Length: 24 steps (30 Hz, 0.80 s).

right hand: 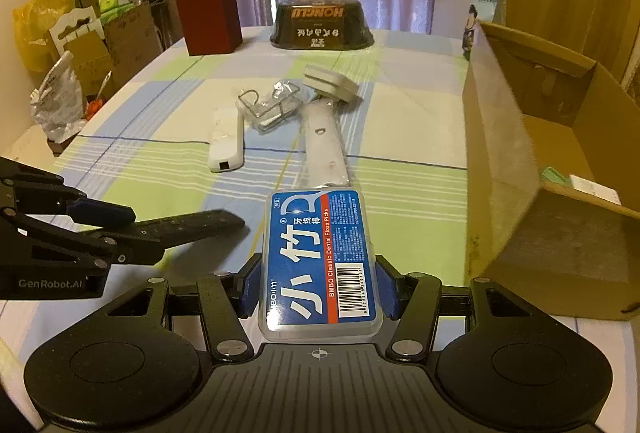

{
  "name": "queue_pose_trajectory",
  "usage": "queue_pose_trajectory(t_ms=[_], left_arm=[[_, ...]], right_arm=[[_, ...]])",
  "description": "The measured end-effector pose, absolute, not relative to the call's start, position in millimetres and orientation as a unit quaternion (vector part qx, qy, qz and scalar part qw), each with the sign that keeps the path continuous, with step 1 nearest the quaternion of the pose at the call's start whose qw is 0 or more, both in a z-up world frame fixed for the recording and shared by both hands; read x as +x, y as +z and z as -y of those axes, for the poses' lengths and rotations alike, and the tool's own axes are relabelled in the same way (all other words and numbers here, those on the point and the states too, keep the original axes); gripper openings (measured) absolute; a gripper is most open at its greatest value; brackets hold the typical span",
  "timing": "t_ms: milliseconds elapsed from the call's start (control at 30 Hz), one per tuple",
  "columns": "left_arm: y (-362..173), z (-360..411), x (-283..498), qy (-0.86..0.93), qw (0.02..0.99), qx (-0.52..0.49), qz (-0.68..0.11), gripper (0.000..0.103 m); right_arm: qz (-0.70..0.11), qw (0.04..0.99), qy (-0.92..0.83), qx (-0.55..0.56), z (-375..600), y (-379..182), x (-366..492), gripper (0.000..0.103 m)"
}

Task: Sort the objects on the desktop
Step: 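Carry the black remote and the blue floss box over the cardboard box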

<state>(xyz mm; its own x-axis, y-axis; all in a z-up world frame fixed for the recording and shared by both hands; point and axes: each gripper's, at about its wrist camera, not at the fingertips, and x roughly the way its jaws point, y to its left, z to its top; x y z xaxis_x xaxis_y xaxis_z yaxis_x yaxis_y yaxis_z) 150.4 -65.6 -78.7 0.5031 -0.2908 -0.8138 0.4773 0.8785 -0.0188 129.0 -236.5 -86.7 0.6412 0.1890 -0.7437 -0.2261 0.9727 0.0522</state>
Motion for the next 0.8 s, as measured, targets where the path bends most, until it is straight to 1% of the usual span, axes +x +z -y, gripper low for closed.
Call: queue_pose_trajectory(t_ms=[300,500,800], left_arm=[[-72.1,66.8,135.8,-0.226,0.861,0.100,-0.445,0.033],[-70.6,65.9,138.0,-0.228,0.861,0.094,-0.445,0.033],[-49.5,75.5,151.7,-0.233,0.868,0.097,-0.428,0.033]], right_arm=[[-0.404,0.908,0.111,-0.020,242.3,-79.7,118.4,0.055],[-0.400,0.909,0.115,-0.020,242.0,-77.1,121.0,0.055],[-0.380,0.918,0.114,-0.017,249.0,-56.6,128.9,0.055]])
